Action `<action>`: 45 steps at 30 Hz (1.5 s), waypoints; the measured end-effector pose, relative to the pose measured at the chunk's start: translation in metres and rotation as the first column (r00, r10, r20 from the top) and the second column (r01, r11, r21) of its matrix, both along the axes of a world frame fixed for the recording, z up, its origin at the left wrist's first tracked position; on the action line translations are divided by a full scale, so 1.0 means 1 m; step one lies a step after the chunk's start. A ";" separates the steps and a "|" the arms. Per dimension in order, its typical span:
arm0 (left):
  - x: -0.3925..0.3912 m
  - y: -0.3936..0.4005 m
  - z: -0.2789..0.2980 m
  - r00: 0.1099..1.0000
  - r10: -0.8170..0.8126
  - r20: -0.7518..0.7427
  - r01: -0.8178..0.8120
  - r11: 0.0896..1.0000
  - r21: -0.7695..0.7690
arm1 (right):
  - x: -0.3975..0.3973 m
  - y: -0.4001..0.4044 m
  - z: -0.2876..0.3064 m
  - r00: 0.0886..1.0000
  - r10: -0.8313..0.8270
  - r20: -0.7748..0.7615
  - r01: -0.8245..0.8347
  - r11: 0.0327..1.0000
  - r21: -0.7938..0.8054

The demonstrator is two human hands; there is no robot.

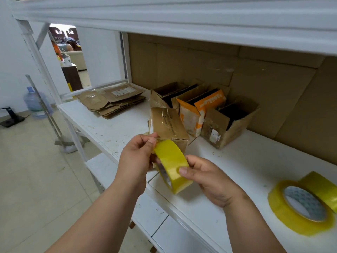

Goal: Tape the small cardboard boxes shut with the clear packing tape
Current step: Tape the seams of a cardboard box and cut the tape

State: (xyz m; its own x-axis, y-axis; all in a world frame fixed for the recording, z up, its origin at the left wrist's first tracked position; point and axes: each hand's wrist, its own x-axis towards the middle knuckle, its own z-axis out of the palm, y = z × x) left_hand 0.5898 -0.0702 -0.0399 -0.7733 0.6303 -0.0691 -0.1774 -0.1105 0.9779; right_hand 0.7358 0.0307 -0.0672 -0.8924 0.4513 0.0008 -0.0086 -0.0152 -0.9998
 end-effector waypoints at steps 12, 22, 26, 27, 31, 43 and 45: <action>0.036 0.002 0.024 0.979 0.182 -0.088 -0.174 0.981 0.090 | 0.039 0.011 0.049 1.000 -0.020 0.006 0.017 0.954 0.299; 0.025 0.012 0.039 0.949 0.162 0.270 -0.225 0.949 0.221 | 0.065 0.055 0.063 0.960 -0.259 0.108 0.185 0.874 0.448; 0.016 0.016 0.030 0.907 0.176 0.381 -0.260 0.948 0.181 | 0.070 0.074 0.062 0.987 -0.159 0.022 0.148 0.952 0.268; 0.017 0.018 0.026 0.904 0.201 0.378 -0.279 0.946 0.163 | 0.070 0.079 0.060 0.986 -0.166 0.020 0.154 0.949 0.274; 0.020 0.029 0.014 0.893 0.386 0.233 -0.420 0.900 0.116 | 0.060 0.100 0.055 0.976 -0.206 0.066 0.176 0.932 0.316; 0.025 0.051 -0.009 0.823 0.543 0.169 -0.559 0.826 0.067 | 0.018 0.140 0.054 0.926 -0.330 0.181 0.177 0.807 0.563; 0.025 0.053 -0.011 0.819 0.547 0.174 -0.563 0.824 0.063 | 0.014 0.144 0.051 0.925 -0.321 0.204 0.150 0.800 0.582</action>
State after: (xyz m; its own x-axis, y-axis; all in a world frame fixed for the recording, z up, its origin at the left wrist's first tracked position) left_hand 0.6152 -0.0174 -0.0510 -0.9809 0.1070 -0.1625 -0.1894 -0.3344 0.9232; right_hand 0.7495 0.1745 -0.0163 -0.7580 0.6472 0.0813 0.3394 0.4979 -0.7981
